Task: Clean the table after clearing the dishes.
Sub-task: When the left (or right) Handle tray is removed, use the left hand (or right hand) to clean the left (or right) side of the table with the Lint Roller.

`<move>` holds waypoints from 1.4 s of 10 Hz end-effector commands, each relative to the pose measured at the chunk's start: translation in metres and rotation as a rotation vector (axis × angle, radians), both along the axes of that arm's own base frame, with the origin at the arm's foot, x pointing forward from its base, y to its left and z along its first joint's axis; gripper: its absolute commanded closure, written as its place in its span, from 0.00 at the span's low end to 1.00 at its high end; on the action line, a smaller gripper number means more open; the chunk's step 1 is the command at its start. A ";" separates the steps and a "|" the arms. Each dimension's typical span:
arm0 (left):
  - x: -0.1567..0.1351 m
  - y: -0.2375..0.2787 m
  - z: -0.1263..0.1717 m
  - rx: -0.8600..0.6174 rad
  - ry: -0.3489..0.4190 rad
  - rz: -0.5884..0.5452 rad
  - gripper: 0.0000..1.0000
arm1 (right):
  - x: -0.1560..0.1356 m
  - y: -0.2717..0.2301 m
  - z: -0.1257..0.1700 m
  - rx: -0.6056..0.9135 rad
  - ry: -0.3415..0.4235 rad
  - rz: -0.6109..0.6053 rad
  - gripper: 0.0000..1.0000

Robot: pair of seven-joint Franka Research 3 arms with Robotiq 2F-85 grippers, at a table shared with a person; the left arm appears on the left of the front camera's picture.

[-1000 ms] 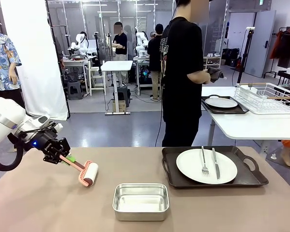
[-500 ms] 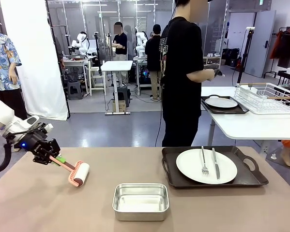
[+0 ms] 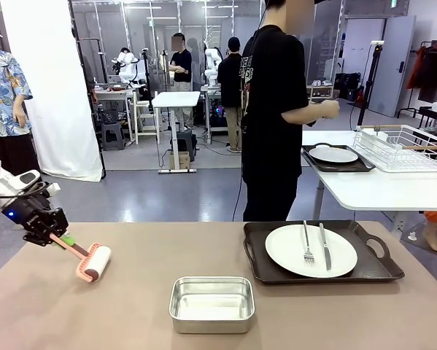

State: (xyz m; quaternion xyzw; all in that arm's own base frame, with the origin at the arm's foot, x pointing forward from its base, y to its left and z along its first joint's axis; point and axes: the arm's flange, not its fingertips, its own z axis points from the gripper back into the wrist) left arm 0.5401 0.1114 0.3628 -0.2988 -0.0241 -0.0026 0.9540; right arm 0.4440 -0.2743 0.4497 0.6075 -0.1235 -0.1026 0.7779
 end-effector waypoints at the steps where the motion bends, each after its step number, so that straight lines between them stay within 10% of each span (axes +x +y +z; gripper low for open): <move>1: -0.014 0.021 -0.035 0.283 0.071 0.027 0.79 | -0.001 0.002 0.003 -0.001 -0.005 0.001 0.00; 9: -0.028 0.033 0.012 0.593 0.136 0.148 0.79 | -0.001 0.002 0.003 -0.001 -0.005 0.001 0.00; 14: -0.049 0.017 0.084 0.574 0.037 0.129 0.79 | -0.001 0.002 0.003 -0.001 -0.005 0.001 0.00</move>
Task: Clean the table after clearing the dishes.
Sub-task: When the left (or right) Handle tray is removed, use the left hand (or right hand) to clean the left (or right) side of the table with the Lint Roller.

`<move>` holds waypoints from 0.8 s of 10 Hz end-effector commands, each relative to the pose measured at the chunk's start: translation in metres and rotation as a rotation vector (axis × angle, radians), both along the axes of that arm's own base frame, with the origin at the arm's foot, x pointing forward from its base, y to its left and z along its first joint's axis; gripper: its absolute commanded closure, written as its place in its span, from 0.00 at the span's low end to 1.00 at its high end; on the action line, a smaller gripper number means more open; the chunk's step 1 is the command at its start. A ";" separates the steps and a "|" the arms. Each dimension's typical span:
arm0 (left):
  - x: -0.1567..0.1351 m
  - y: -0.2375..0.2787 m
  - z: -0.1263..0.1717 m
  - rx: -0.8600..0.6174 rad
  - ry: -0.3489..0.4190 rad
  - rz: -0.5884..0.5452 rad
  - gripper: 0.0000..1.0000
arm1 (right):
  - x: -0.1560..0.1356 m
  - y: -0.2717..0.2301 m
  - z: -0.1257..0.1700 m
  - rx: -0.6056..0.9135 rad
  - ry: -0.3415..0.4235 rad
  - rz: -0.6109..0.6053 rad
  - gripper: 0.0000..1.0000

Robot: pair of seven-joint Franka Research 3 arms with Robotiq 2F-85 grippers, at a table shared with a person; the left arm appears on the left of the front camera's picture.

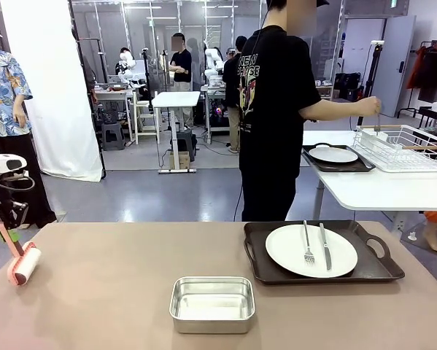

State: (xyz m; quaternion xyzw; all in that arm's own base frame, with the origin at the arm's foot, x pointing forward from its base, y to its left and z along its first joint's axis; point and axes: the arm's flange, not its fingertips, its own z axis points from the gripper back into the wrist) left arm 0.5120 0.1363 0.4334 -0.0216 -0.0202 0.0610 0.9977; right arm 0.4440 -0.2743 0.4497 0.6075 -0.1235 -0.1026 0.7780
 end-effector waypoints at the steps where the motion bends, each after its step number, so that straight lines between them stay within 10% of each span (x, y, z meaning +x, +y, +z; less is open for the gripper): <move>1: -0.028 -0.012 0.035 0.054 -0.034 -0.011 0.79 | -0.001 0.002 0.003 -0.001 -0.005 0.001 0.00; 5: -0.043 -0.028 0.110 0.104 -0.157 -0.039 0.79 | -0.001 0.002 0.003 -0.001 -0.005 0.001 0.00; 8: -0.041 -0.021 0.107 0.082 -0.160 -0.053 0.79 | -0.001 0.002 0.003 -0.001 -0.005 0.001 0.00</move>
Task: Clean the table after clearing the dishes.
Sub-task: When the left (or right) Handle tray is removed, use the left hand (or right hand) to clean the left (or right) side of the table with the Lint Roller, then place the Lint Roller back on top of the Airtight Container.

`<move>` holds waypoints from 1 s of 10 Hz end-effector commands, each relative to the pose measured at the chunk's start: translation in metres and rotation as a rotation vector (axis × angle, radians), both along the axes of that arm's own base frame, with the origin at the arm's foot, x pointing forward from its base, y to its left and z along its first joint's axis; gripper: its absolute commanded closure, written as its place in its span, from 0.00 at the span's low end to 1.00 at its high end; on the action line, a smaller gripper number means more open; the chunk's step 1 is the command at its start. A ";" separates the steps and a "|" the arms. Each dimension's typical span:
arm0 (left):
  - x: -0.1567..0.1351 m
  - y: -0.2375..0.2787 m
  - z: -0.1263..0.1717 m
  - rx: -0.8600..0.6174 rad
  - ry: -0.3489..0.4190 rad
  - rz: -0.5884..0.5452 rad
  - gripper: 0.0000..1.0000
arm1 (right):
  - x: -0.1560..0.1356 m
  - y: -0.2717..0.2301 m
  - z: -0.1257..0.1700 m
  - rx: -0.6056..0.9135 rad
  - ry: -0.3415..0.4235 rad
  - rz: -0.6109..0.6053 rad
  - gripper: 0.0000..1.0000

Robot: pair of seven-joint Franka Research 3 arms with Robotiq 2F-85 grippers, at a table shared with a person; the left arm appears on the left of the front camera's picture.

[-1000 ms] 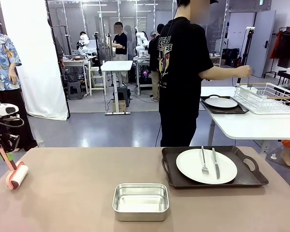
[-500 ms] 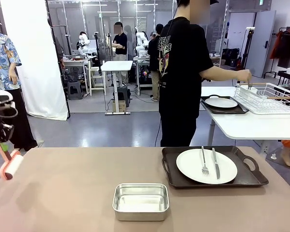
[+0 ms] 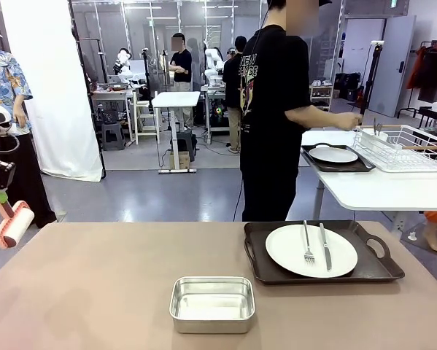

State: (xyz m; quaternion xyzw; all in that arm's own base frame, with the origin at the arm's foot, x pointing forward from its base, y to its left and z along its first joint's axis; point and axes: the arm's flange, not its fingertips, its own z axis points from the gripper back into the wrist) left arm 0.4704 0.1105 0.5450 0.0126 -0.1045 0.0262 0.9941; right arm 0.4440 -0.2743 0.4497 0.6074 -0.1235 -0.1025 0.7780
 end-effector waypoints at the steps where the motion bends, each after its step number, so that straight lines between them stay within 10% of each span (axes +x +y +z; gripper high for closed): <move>1: 0.001 0.005 -0.004 0.001 0.005 0.011 0.79 | -0.001 0.002 0.003 -0.001 -0.005 0.000 0.00; 10: 0.001 0.005 -0.004 0.001 0.005 0.011 0.79 | -0.001 0.002 0.003 -0.001 -0.005 0.000 0.00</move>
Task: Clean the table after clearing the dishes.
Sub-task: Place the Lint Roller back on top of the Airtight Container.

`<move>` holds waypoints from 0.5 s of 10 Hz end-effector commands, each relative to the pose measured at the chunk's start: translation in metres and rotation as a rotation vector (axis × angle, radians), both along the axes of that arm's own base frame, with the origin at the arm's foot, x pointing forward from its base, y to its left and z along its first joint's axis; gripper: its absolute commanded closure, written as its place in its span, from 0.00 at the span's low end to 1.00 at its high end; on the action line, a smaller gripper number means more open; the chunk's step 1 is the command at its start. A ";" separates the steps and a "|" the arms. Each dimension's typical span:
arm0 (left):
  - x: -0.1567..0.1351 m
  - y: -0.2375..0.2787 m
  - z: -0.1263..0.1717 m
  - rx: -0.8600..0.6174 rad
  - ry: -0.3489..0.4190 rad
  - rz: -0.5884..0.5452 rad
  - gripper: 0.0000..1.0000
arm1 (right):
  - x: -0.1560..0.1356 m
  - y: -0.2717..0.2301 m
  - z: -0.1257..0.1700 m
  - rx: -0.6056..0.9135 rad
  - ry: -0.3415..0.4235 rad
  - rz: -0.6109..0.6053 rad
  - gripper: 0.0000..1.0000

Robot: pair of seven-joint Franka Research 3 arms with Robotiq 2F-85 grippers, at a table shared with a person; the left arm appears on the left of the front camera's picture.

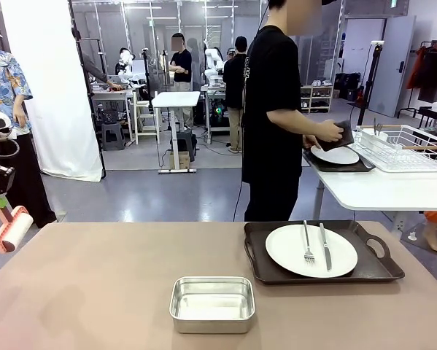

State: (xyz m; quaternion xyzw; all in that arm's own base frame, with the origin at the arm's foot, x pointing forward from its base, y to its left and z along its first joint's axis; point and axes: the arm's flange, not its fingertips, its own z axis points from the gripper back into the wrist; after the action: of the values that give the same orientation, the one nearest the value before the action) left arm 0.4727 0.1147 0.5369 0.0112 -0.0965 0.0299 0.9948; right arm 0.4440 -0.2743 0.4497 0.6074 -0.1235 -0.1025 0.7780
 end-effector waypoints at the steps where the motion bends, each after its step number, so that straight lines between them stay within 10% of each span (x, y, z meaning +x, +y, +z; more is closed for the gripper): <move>1: -0.001 0.001 0.004 0.005 -0.011 0.004 0.79 | -0.001 0.002 0.003 -0.001 -0.005 0.000 0.00; 5: 0.005 -0.050 0.036 0.042 -0.038 -0.217 0.79 | -0.001 0.002 0.003 -0.001 -0.005 0.000 0.00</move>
State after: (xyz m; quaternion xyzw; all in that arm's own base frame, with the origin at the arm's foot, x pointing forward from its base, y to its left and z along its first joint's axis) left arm 0.4776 0.0859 0.5516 0.0128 -0.1092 -0.0242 0.9936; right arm 0.4441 -0.2741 0.4497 0.6075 -0.1235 -0.1024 0.7780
